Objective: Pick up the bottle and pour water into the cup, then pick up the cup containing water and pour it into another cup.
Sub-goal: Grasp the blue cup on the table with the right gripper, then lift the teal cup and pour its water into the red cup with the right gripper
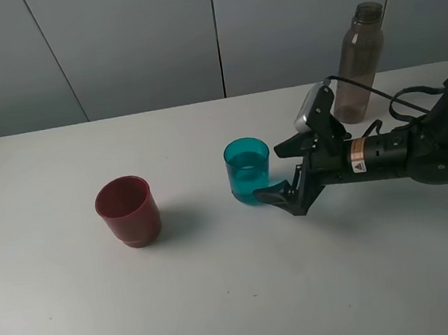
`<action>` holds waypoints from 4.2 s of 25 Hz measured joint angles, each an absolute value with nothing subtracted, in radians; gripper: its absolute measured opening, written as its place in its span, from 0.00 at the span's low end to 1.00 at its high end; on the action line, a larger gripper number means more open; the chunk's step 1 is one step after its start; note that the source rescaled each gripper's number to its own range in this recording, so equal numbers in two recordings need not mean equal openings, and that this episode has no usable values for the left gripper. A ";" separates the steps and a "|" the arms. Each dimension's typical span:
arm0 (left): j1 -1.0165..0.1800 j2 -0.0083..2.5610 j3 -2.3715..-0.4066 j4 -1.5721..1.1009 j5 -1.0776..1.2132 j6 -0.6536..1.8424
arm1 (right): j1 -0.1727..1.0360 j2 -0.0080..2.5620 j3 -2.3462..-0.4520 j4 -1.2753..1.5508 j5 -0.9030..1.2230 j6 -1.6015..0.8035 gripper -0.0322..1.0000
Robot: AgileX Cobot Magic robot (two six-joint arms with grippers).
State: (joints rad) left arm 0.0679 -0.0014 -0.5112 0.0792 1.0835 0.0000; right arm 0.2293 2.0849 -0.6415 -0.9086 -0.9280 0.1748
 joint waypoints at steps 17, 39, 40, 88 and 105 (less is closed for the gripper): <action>0.068 -0.001 -0.511 0.079 1.083 0.007 | 0.335 2.167 -0.736 -0.865 -0.989 0.168 1.00; 0.068 -0.001 -0.511 0.079 1.083 0.007 | 0.367 2.189 -0.756 -0.771 -0.987 0.133 1.00; 0.068 -0.001 -0.511 0.079 1.083 0.007 | 0.367 2.190 -0.756 -0.771 -0.987 0.129 1.00; 0.068 -0.001 -0.511 0.079 1.083 0.000 | 0.367 2.275 -0.763 -0.710 -1.134 -0.013 0.06; 0.068 -0.001 -0.511 0.079 1.083 0.000 | 0.367 2.139 -0.763 -0.712 -1.069 0.061 0.06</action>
